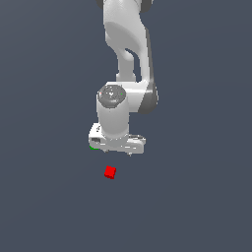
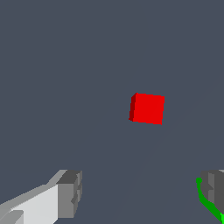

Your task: Stack the red cube on top of the green cube.

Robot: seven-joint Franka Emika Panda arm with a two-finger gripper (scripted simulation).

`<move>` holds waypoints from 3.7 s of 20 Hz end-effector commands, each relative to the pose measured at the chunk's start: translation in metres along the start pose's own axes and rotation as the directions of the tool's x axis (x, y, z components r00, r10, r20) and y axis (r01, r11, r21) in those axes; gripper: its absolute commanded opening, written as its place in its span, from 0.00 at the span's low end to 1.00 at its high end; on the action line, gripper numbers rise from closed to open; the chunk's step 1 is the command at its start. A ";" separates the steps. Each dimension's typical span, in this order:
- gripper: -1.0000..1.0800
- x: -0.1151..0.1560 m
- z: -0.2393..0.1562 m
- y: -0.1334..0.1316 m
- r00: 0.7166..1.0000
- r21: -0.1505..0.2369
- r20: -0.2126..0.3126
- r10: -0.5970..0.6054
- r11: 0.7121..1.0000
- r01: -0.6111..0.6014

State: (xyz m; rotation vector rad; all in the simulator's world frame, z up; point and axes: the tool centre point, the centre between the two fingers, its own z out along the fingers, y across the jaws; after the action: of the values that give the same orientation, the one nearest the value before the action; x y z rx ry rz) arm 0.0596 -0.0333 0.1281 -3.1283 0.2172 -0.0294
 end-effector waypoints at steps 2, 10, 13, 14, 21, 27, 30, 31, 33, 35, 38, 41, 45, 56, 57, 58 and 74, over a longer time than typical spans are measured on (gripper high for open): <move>0.96 0.017 0.020 0.009 0.999 -0.003 0.006 0.038 0.999 -0.038; 0.96 0.042 0.049 0.025 0.995 -0.007 0.014 0.095 0.996 -0.094; 0.96 0.047 0.054 0.028 0.994 -0.008 0.016 0.106 0.994 -0.106; 0.96 0.048 0.056 0.029 0.994 -0.009 0.016 0.109 0.994 -0.109; 0.96 0.051 0.059 0.031 0.993 -0.009 0.018 0.115 0.993 -0.115; 0.96 0.050 0.072 0.031 0.993 -0.009 0.018 0.116 0.993 -0.116; 0.96 0.050 0.089 0.032 0.993 -0.009 0.018 0.116 0.993 -0.116; 0.96 0.049 0.094 0.032 0.993 -0.009 0.018 0.116 0.993 -0.116; 0.96 0.049 0.103 0.031 0.993 -0.009 0.018 0.116 0.993 -0.116; 0.96 0.049 0.108 0.032 0.993 -0.009 0.017 0.117 0.993 -0.117; 0.96 0.050 0.110 0.032 0.993 -0.009 0.017 0.117 0.993 -0.117; 0.00 0.051 0.109 0.032 0.993 -0.009 0.017 0.117 0.993 -0.117; 0.00 0.051 0.109 0.032 0.993 -0.009 0.017 0.117 0.993 -0.117; 0.00 0.050 0.102 0.032 0.993 -0.009 0.018 0.116 0.993 -0.116; 0.00 0.050 0.099 0.032 0.993 -0.009 0.018 0.116 0.993 -0.116; 0.00 0.050 0.094 0.032 0.993 -0.009 0.018 0.116 0.993 -0.116; 0.00 0.051 0.010 0.031 0.993 -0.009 0.018 0.117 0.993 -0.117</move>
State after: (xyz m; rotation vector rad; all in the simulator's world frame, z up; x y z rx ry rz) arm 0.1064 -0.0711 0.1162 -3.1157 0.4002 -0.0014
